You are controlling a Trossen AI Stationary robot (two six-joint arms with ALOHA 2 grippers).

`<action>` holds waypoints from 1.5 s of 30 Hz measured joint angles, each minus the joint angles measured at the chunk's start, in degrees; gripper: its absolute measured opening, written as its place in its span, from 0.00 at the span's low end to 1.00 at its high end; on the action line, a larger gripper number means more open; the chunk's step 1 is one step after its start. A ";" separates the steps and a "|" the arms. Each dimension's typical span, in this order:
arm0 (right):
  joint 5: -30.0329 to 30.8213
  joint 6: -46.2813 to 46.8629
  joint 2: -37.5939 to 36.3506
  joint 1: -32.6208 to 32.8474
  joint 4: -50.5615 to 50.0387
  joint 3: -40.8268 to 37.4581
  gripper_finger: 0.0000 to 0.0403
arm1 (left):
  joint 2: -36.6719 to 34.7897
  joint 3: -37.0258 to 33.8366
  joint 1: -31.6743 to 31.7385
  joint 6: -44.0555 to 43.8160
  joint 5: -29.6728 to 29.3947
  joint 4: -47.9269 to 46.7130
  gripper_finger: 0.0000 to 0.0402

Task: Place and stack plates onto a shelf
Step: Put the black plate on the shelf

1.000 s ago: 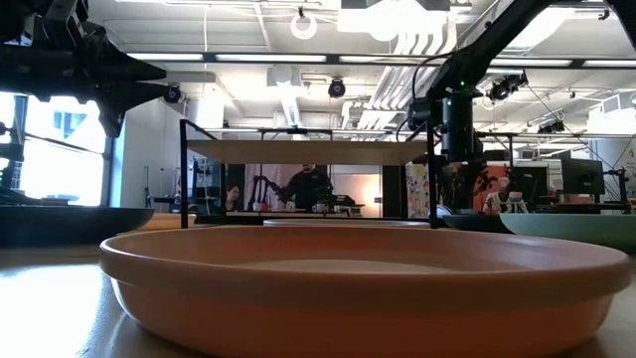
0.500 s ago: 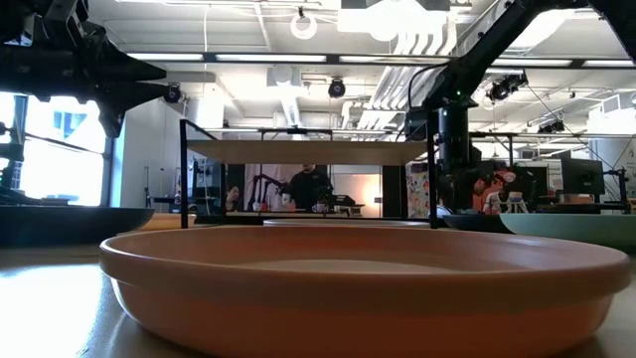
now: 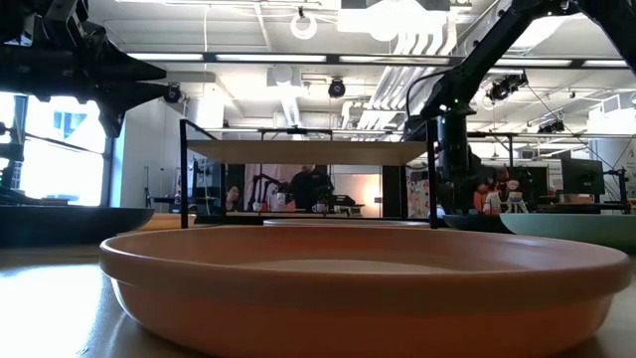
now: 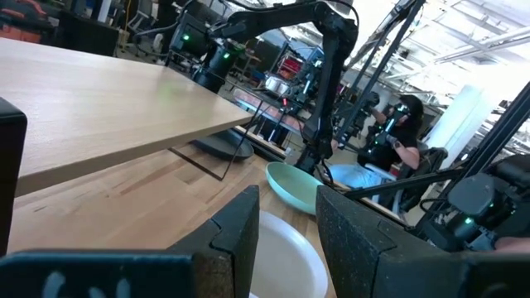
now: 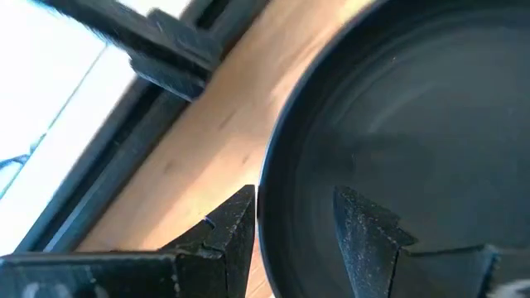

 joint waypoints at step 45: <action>0.11 -1.50 1.09 0.49 4.61 0.02 0.04 | 0.00 0.00 0.00 0.04 0.00 -0.02 0.27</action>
